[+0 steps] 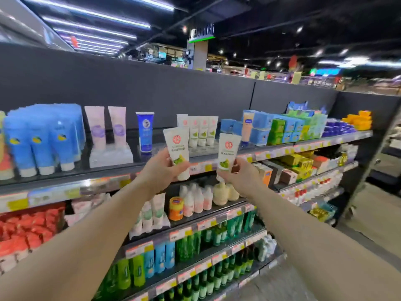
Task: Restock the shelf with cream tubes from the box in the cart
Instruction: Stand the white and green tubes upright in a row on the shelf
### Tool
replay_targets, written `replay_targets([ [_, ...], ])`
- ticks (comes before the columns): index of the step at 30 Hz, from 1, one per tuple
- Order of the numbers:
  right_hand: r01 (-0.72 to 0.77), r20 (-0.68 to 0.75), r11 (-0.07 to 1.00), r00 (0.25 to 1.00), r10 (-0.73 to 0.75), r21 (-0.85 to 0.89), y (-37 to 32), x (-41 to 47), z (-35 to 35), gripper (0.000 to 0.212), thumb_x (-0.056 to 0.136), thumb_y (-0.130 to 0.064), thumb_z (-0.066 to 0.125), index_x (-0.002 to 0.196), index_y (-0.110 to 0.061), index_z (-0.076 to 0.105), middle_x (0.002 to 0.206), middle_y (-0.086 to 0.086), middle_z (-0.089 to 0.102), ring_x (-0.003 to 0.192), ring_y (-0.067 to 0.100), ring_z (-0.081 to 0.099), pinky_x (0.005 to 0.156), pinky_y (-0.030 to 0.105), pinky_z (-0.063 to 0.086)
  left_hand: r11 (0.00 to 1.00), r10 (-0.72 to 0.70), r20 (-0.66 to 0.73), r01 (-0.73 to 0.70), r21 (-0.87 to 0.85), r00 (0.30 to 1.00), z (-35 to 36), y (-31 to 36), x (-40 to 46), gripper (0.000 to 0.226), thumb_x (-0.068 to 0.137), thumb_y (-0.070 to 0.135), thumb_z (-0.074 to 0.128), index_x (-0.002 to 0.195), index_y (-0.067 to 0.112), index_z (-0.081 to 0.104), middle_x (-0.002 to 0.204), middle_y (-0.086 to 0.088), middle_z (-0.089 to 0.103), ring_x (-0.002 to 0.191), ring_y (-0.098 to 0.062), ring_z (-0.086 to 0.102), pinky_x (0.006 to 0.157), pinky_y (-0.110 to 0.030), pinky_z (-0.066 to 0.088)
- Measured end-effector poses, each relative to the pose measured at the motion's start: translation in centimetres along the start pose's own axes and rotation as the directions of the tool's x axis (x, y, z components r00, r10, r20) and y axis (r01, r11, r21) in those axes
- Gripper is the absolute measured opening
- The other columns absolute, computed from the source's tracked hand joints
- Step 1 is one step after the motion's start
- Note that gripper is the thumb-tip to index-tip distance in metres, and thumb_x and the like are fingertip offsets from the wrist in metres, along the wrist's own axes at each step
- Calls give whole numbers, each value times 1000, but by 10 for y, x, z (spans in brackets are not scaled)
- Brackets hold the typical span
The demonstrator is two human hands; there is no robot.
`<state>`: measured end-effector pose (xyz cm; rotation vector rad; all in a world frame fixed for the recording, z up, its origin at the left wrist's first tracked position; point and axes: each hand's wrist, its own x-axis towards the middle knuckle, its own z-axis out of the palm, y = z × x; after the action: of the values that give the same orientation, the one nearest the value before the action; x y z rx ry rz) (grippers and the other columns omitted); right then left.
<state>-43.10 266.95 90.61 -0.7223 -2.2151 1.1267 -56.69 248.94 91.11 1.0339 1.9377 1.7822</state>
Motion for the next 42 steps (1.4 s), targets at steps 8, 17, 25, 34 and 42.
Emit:
replay_targets([
  [8,-8,-87,1000,996,6,-21,32,135,-38,33,86,-28,72,116,-20,60,107,-7,67,98,15,62,83,33,51,976,89,-82,-71,204,993,32,-1,126,24,88,25,70,109,26,59,105,18,65,89,3,60,76,-20,51],
  [17,30,-74,995,997,-38,-100,66,269,-30,32,82,-33,73,107,-19,59,99,-3,69,93,18,63,86,42,53,936,8,-32,4,352,999,73,-29,201,24,88,32,67,111,28,60,106,20,62,98,-2,58,79,-21,42],
  [25,67,76,988,995,-57,-136,76,337,-16,28,87,-34,69,98,-14,53,86,-5,61,79,13,59,58,22,37,935,-103,-148,147,323,984,78,-38,210,23,89,33,65,100,47,50,100,35,52,98,5,52,90,-24,41],
  [34,188,246,978,956,-161,-92,92,353,-3,25,88,-31,71,102,-21,53,98,-7,61,86,10,56,64,19,39,929,-130,-236,202,311,963,91,-32,206,28,90,27,64,108,44,50,108,32,52,104,3,50,96,-27,44],
  [42,236,337,943,930,-148,-235,88,362,0,33,89,-32,68,116,-22,53,109,-4,62,95,14,57,81,29,45,909,-156,-252,238,341,955,95,-27,204,40,90,28,63,127,34,50,131,17,54,112,-2,48,103,-36,42],
])
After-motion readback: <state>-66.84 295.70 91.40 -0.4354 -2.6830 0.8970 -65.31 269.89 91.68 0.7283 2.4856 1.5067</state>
